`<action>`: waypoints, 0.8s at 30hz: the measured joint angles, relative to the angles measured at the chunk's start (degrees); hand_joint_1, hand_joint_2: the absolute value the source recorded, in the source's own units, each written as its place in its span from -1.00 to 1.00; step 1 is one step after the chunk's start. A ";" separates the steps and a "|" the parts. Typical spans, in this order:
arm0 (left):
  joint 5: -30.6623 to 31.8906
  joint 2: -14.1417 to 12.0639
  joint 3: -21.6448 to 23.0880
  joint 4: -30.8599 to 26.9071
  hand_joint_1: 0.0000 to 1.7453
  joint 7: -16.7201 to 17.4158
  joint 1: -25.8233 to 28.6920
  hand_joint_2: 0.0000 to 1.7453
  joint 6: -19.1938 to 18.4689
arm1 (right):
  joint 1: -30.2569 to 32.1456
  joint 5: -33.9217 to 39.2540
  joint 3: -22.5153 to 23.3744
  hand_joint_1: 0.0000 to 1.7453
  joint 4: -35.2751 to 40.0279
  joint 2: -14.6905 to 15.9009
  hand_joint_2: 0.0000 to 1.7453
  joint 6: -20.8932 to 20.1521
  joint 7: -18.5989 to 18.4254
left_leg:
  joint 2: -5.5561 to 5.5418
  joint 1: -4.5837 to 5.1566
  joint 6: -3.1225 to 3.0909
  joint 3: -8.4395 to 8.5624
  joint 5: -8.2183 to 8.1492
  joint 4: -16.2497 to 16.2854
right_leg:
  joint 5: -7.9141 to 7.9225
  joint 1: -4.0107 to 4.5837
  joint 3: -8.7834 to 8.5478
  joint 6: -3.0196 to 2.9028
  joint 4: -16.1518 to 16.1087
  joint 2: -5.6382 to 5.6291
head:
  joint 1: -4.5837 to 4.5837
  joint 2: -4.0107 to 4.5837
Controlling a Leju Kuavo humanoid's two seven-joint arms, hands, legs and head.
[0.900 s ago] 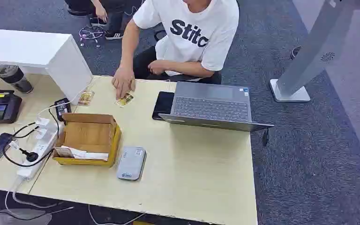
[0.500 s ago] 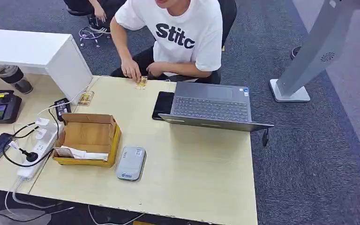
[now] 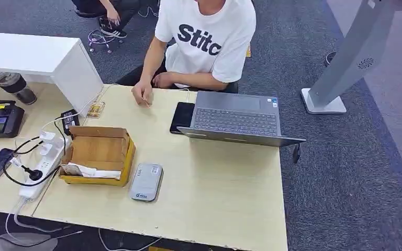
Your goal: Pass the card to the sensor for recognition and then transmit it.
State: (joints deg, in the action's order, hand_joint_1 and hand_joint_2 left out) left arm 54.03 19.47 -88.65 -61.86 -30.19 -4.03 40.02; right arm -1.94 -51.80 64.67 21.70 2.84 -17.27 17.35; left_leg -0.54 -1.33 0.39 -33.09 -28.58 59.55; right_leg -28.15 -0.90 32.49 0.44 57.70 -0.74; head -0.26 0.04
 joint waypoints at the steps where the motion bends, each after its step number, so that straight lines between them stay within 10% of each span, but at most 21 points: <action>1: 0.04 0.00 0.00 -0.20 -1.00 -1.00 -0.01 1.00 0.00 | 0.05 -0.04 0.11 -1.00 0.20 -0.15 1.00 0.00 0.09 | 0.00 0.00 0.00 0.00 0.00 0.00 | 0.00 0.00 0.00 0.00 0.00 0.00 | 0.00 0.00; 4: -9.70 -0.33 1.63 -3.72 -1.00 -6.71 0.45 1.00 -0.54 | 0.27 0.13 1.18 -1.00 1.37 -0.65 1.00 -0.54 -4.51 | 0.00 -0.12 0.01 -0.03 0.00 0.00 | 0.00 0.11 -0.01 -0.01 0.01 0.00 | -0.04 0.00; 8: -37.57 -3.95 6.01 -17.04 -1.00 2.57 3.04 1.00 -16.89 | 1.30 -2.75 3.78 -1.00 4.13 -1.44 1.00 -1.36 -8.28 | 0.06 -0.19 0.08 -0.01 -0.04 0.01 | -0.04 0.17 0.05 -0.07 0.01 -0.07 | 0.04 0.00; 12: -38.43 -2.86 9.73 -31.55 -1.00 -5.40 5.27 1.00 -26.07 | 1.41 -5.61 6.01 -1.00 6.49 -2.71 1.00 -1.36 -10.22 | 0.04 -0.19 0.08 -0.03 -0.04 0.00 | -0.09 0.17 0.08 -0.05 0.01 -0.02 | -0.09 0.00; 24: -39.87 -0.83 18.95 -50.60 -1.00 -5.05 9.46 1.00 -26.36 | 1.37 -8.20 9.25 -1.00 9.77 -5.11 1.00 -1.36 -10.53 | 0.14 -0.13 0.07 0.03 -0.05 0.01 | -0.05 0.13 0.00 -0.08 0.01 -0.10 | -0.09 0.00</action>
State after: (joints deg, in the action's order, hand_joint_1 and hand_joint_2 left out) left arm 14.16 18.64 -69.70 -112.46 -35.23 5.43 13.66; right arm -0.57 -60.00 73.92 31.47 -2.27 -18.62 6.82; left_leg -0.40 -1.45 0.47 -33.06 -28.62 59.57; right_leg -28.20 -0.78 32.49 0.36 57.70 -0.85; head -0.35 0.04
